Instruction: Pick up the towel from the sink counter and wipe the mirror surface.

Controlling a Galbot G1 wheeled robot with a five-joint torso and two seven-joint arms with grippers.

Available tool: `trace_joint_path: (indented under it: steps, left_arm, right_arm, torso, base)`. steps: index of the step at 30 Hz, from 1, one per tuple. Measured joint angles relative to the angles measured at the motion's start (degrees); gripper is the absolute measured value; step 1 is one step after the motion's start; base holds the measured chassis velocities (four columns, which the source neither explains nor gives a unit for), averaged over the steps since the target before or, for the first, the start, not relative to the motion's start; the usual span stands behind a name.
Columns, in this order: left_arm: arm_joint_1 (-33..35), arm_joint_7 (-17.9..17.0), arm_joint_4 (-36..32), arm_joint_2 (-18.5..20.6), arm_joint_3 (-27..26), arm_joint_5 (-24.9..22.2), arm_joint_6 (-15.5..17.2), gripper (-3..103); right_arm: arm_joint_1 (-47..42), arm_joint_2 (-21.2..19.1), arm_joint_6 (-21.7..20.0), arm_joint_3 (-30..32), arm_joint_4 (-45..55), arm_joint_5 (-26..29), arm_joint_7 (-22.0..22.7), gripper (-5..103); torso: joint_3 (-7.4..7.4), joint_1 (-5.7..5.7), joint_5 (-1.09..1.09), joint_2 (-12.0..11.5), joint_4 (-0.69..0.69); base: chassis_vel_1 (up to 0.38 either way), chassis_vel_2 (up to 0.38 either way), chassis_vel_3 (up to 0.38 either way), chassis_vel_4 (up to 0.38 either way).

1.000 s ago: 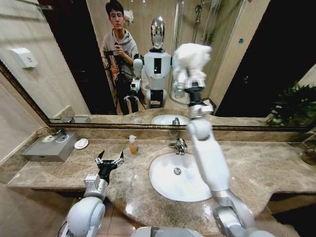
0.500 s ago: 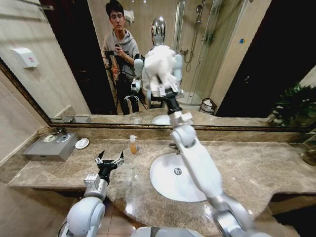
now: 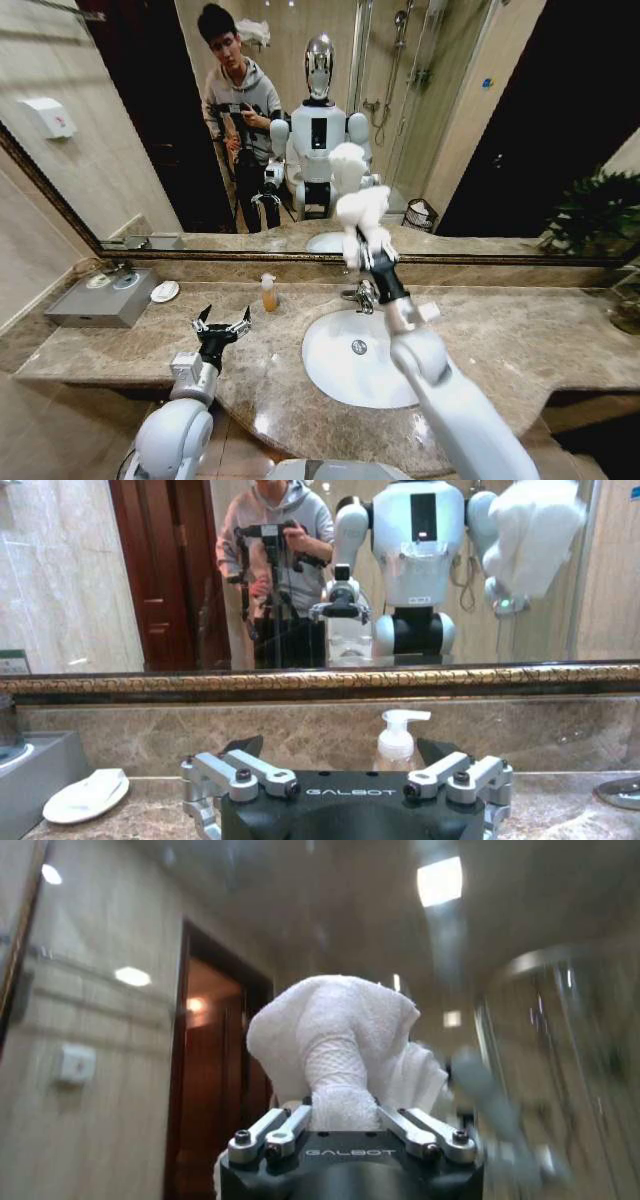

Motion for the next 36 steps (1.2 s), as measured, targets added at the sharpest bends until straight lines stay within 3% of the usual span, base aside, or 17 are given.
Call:
trace_joint_path:
  steps: [8, 13, 16, 17, 19, 23, 26, 28, 30, 36]
  left_arm:
    - [0.00, 0.00, 0.00, 0.00, 0.00, 0.00, 0.00, 100]
    - [0.00, 0.00, 0.00, 0.00, 0.00, 0.00, 0.00, 100]
    - [-0.01, 0.00, 0.00, 0.00, 0.00, 0.00, 0.00, 100]
    - [-0.01, 0.00, 0.00, 0.00, 0.00, 0.00, 0.00, 100]
    - [-0.01, 0.00, 0.00, 0.00, 0.00, 0.00, 0.00, 100]
    - [0.00, 0.00, 0.00, 0.00, 0.00, 0.00, 0.00, 100]
    - [-0.01, 0.00, 0.00, 0.00, -0.01, 0.00, 0.00, 100]
    - [-0.01, 0.00, 0.00, 0.00, 0.00, 0.00, 0.00, 100]
    - [-0.01, 0.00, 0.00, 0.00, -0.01, 0.00, 0.00, 100]
    - [-0.01, 0.00, 0.00, -0.01, 0.00, 0.00, 0.00, 100]
  right_arm:
    - [-10.79, -0.57, -0.13, -0.53, -3.25, 0.09, 1.23, 18]
    - [-12.07, -1.23, -4.26, -1.90, -6.01, 2.16, 4.25, 18]
    - [-9.89, -3.32, -14.16, -3.76, -7.64, 8.73, 8.76, 18]
    - [-9.89, -3.32, -14.16, -3.76, -7.64, 8.73, 8.76, 18]
    - [-6.39, -4.86, -20.25, -5.59, -9.70, 13.15, 11.57, 18]
    - [-4.21, -6.70, -24.79, -6.51, -10.90, 15.89, 12.12, 18]
    - [-3.69, -7.66, -26.86, -8.47, -10.88, 16.71, 11.65, 18]
    - [-2.36, -7.34, -27.63, -10.33, -11.72, 16.76, 11.59, 18]
    - [2.02, -4.26, -28.73, -14.83, -16.20, 16.47, 12.37, 18]
    - [6.58, 0.00, -29.51, -19.06, -23.20, 15.67, 12.73, 18]
  torso:
    - [0.00, -0.01, 0.00, 0.01, -0.02]
    - [0.01, 0.01, 0.01, 0.00, -0.01]
    - [0.01, 0.03, 0.00, 0.00, -0.02]
    - [0.01, 0.03, 0.00, 0.00, -0.02]
    - [0.01, 0.03, 0.01, 0.00, 0.01]
    - [0.01, 0.02, -0.01, 0.00, 0.01]
    - [0.01, 0.01, -0.03, 0.00, -0.06]
    - [0.01, 0.01, -0.03, 0.00, -0.06]
    - [0.01, 0.01, 0.00, 0.00, 0.01]
    - [0.01, 0.01, -0.02, -0.01, 0.00]
  base:
    - [0.000, 0.000, 0.000, 0.000]
    - [0.000, 0.000, 0.000, 0.000]
    - [0.000, 0.000, 0.000, 0.000]
    - [0.000, 0.000, 0.000, 0.000]
    - [0.000, 0.000, 0.000, 0.000]
    - [0.000, 0.000, 0.000, 0.000]
    - [0.000, 0.000, 0.000, 0.000]
    - [0.000, 0.000, 0.000, 0.000]
    - [0.000, 0.000, 0.000, 0.000]
    - [0.000, 0.000, 0.000, 0.000]
